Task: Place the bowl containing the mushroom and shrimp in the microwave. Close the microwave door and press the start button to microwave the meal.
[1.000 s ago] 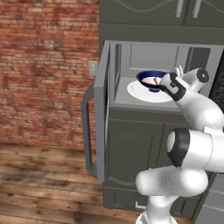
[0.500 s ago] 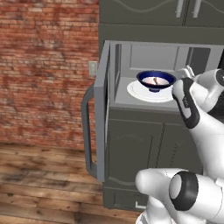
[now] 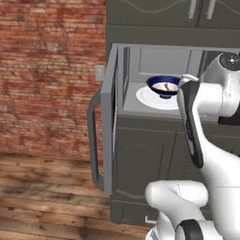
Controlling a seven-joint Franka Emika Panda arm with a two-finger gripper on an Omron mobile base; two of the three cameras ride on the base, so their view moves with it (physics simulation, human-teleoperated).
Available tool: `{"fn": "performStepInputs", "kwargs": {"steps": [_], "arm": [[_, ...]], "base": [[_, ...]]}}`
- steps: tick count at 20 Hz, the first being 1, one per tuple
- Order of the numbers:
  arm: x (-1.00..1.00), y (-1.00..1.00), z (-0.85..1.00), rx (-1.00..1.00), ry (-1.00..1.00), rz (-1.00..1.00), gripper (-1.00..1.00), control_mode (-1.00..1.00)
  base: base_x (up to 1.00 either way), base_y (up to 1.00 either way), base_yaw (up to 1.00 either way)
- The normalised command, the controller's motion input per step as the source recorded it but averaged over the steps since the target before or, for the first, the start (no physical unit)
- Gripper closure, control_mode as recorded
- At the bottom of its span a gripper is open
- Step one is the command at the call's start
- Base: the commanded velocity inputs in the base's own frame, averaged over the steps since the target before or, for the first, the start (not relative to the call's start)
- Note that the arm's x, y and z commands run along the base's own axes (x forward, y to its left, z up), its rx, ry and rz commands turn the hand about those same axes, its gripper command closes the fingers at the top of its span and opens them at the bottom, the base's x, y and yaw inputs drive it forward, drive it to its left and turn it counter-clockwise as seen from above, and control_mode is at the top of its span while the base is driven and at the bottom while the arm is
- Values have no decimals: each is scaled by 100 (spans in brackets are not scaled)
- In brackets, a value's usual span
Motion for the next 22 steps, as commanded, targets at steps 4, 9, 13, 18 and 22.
{"fn": "performStepInputs", "kwargs": {"steps": [4, 9, 13, 18, 22], "arm": [[-100, 78, 11, -60, 19, 37, -100, -100], [-100, 62, 0, -49, 4, 39, -100, -100], [-100, 35, 0, -33, 0, 39, -100, -100], [-100, 56, 6, -34, 0, 34, -100, -100], [-93, 82, 27, -37, 6, 19, -100, -100]], "base": [[0, 0, 0], [0, 0, 0], [0, 0, 0], [0, 0, 0], [0, 0, 0]]}}
